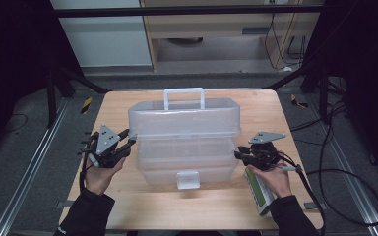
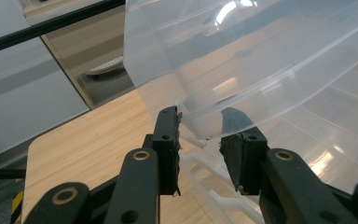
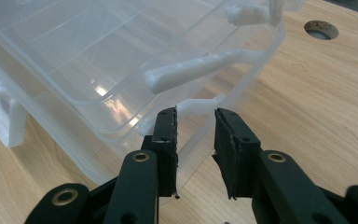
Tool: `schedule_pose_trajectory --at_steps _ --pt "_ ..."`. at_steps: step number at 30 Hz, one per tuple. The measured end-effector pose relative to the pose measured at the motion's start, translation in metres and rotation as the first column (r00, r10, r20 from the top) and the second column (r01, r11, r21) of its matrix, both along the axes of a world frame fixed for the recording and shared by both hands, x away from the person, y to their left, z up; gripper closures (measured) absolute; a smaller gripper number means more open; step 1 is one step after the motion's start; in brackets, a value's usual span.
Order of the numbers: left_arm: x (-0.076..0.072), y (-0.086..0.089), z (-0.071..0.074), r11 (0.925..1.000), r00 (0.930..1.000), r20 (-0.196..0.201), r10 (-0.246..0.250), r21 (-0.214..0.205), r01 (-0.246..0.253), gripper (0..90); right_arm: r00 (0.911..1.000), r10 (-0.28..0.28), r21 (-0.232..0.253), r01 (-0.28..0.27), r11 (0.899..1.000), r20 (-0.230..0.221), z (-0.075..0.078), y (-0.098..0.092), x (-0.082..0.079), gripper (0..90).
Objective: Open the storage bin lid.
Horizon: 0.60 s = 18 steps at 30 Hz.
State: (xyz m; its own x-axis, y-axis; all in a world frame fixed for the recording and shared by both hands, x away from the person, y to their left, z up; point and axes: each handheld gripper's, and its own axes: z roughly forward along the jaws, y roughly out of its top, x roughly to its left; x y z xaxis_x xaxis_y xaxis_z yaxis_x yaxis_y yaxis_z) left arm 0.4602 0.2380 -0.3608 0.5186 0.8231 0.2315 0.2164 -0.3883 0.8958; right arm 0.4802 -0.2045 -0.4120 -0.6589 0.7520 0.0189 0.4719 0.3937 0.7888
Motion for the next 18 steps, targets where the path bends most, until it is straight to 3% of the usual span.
schedule_pose_trajectory --at_steps 18 --pt "0.0091 0.0020 0.0083 1.0000 1.0000 -0.009 -0.001 -0.007 0.001 68.4 0.9999 -0.006 0.021 0.006 1.000 -0.016 -0.0015 0.0025 -0.0006 76.3"
